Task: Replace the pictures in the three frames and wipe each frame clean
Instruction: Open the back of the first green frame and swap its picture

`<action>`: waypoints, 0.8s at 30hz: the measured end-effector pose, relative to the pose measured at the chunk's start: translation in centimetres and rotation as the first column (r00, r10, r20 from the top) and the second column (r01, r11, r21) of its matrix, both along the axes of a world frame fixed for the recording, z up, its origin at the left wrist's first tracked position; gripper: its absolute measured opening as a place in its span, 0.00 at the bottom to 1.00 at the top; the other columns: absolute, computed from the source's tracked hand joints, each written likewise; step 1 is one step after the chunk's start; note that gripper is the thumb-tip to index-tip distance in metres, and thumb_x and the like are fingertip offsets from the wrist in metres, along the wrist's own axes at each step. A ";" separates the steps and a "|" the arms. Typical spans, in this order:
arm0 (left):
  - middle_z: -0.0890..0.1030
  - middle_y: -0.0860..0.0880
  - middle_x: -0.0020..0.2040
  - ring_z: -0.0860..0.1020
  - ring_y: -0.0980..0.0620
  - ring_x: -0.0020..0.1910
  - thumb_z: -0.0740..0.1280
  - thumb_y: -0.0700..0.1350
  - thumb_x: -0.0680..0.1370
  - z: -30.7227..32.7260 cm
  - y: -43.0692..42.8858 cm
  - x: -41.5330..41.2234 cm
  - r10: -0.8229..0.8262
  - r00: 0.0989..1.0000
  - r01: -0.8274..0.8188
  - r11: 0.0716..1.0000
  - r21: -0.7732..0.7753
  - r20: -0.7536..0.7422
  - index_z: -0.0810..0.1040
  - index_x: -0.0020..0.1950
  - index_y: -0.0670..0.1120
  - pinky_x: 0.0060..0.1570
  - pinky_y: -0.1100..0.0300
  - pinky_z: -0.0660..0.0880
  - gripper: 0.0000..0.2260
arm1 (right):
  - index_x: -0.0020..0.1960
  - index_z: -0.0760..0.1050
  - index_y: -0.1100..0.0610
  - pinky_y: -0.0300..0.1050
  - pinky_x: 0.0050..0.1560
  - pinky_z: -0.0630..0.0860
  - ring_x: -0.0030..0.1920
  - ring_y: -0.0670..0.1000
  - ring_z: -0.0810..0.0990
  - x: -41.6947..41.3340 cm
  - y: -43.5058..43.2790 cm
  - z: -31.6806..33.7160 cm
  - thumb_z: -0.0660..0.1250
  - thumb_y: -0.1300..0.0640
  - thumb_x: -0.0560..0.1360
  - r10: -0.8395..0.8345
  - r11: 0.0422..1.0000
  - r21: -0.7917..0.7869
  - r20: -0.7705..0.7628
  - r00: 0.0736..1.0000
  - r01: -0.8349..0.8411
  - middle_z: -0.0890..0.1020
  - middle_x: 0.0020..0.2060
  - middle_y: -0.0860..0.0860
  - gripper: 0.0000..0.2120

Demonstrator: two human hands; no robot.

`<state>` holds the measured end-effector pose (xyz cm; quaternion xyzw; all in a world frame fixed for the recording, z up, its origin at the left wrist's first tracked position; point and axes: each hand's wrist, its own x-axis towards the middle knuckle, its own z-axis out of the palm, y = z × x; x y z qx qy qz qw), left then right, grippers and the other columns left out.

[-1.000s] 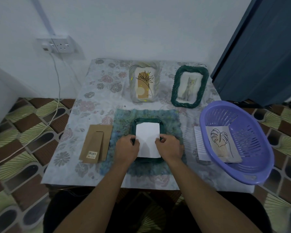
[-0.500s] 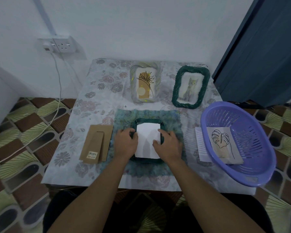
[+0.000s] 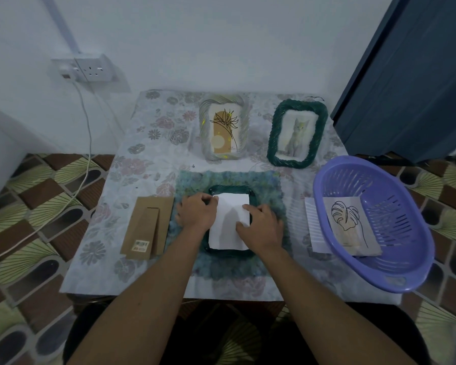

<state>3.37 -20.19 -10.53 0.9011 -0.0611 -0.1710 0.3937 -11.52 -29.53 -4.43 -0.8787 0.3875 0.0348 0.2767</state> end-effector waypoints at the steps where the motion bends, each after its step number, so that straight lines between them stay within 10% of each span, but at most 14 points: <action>1: 0.81 0.50 0.54 0.78 0.44 0.56 0.54 0.73 0.61 -0.1 0.0 0.2 0.007 1.000 -0.008 1.000 -0.009 -0.012 0.73 0.33 0.65 0.56 0.40 0.76 0.16 | 0.73 0.69 0.46 0.54 0.68 0.62 0.66 0.54 0.70 0.0 0.0 0.0 0.67 0.45 0.76 0.000 1.000 0.002 0.003 1.000 0.000 0.71 0.64 0.51 0.26; 8: 0.82 0.51 0.51 0.78 0.45 0.55 0.72 0.56 0.72 0.9 -0.5 0.6 0.046 0.999 -0.046 0.999 -0.026 -0.016 0.74 0.33 0.63 0.55 0.43 0.77 0.10 | 0.73 0.69 0.46 0.54 0.69 0.62 0.67 0.55 0.70 0.1 -0.1 0.0 0.66 0.45 0.76 0.002 1.000 -0.006 0.003 1.000 -0.002 0.71 0.65 0.51 0.26; 24: 0.81 0.49 0.50 0.77 0.44 0.55 0.68 0.60 0.73 0.7 0.0 -0.2 0.007 0.988 -0.007 1.000 0.001 0.155 0.71 0.37 0.62 0.57 0.41 0.74 0.09 | 0.74 0.68 0.45 0.56 0.71 0.59 0.68 0.54 0.70 -0.2 0.0 0.1 0.65 0.44 0.77 -0.011 1.000 0.002 0.038 0.999 0.011 0.72 0.65 0.50 0.26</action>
